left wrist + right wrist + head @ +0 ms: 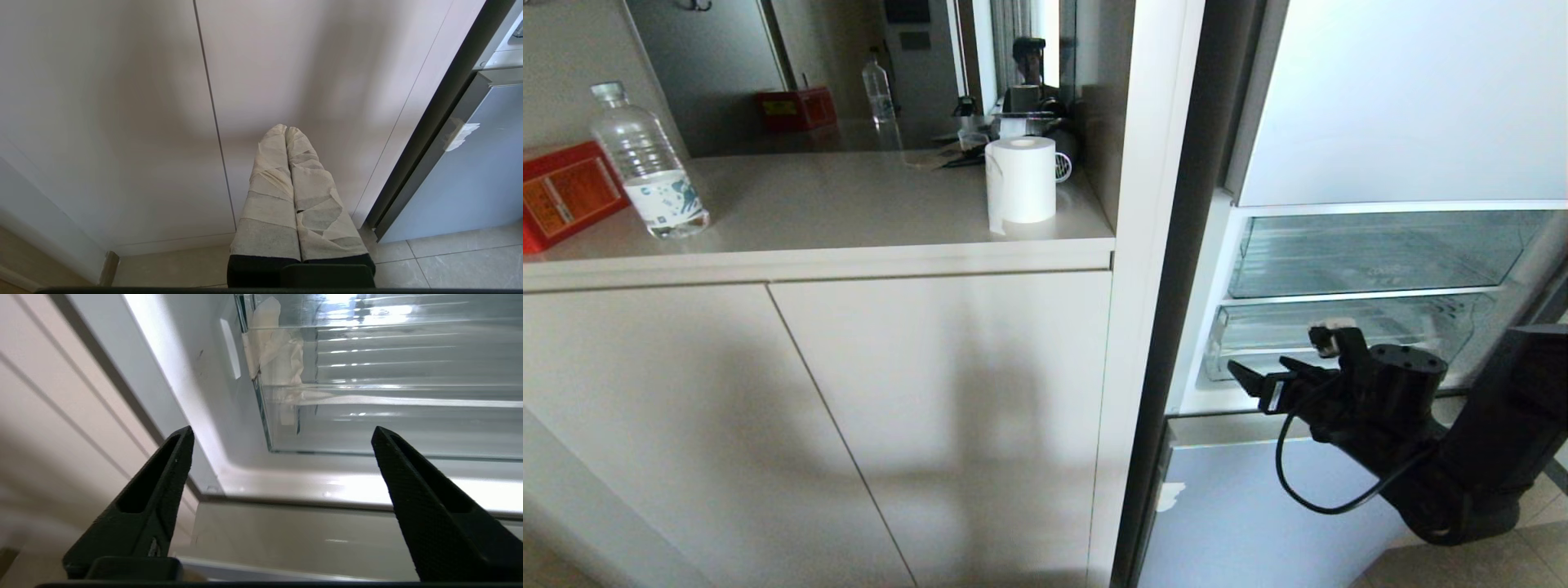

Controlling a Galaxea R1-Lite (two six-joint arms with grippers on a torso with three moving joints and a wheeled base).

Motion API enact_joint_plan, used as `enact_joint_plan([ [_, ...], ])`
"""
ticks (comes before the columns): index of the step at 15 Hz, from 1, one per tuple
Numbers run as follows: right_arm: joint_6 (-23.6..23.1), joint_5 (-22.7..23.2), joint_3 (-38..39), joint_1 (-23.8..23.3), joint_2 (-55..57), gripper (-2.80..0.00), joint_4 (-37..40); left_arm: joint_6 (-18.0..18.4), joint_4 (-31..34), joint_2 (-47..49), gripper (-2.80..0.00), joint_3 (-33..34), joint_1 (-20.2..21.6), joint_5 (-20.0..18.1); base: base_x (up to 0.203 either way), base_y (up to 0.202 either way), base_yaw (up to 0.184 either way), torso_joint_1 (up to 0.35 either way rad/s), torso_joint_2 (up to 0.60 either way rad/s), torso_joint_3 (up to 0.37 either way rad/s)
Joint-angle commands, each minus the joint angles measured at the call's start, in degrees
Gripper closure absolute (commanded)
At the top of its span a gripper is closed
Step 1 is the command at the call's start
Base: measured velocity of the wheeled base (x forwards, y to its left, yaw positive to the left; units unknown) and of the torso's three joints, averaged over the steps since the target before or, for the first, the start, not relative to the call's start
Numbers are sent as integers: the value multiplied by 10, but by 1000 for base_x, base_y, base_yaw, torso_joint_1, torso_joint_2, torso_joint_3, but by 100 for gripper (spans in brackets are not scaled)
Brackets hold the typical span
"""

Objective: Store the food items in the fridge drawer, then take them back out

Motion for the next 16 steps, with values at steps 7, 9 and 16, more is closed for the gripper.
enact_joint_plan([
  [7,2,-51,-89,15,65,-280,-6,0,0,0,0,0,0,0,0,0,0,0,0,0],
  [9,2,-53,-104,15,73,-280,-6,0,0,0,0,0,0,0,0,0,0,0,0,0],
  [16,0,-57,-148,15,85,-280,-2,0,0,0,0,0,0,0,0,0,0,0,0,0],
])
